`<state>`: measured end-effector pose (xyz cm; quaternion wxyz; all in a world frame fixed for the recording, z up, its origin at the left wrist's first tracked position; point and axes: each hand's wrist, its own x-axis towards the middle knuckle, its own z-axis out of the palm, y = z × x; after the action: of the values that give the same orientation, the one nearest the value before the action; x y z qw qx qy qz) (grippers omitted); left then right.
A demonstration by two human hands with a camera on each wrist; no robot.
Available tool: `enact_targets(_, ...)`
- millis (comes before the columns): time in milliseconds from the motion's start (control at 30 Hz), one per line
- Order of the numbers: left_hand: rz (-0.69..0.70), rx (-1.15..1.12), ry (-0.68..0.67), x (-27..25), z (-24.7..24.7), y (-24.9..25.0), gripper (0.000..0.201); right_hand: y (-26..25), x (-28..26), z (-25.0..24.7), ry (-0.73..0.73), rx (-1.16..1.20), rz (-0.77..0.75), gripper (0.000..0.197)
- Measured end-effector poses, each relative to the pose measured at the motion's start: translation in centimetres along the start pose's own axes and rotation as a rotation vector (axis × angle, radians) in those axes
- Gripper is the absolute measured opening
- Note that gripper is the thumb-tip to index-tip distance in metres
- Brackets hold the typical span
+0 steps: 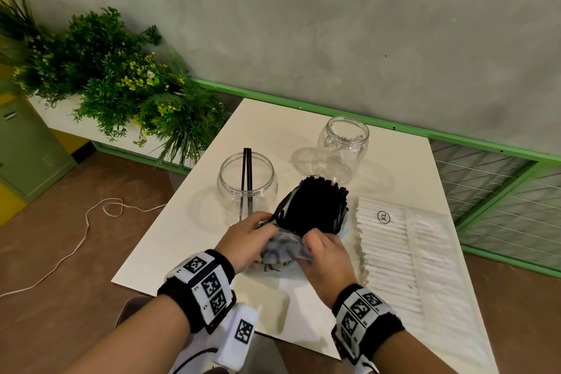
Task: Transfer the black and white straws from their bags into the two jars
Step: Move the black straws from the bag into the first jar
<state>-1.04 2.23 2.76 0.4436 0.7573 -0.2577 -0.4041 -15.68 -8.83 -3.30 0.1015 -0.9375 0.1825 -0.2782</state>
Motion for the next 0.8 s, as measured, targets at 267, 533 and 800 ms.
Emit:
enact_targets(267, 0.144, 0.256, -0.015, 0.5, 0.1, -0.1, 0.065, 0.5, -0.5, -1.1, -0.155, 0.364, 0.129, 0.032)
enact_targets(533, 0.057, -0.001, -0.009, 1.1, 0.5, -0.6, 0.08, -0.8, 1.3, -3.4, -0.176, 0.83, 0.391, 0.045)
enact_targets(800, -0.061, -0.191, -0.003, 0.8, 0.5, 1.8, 0.028, -1.1, -0.7, -1.5, -0.178, 0.088, -0.244, 0.041)
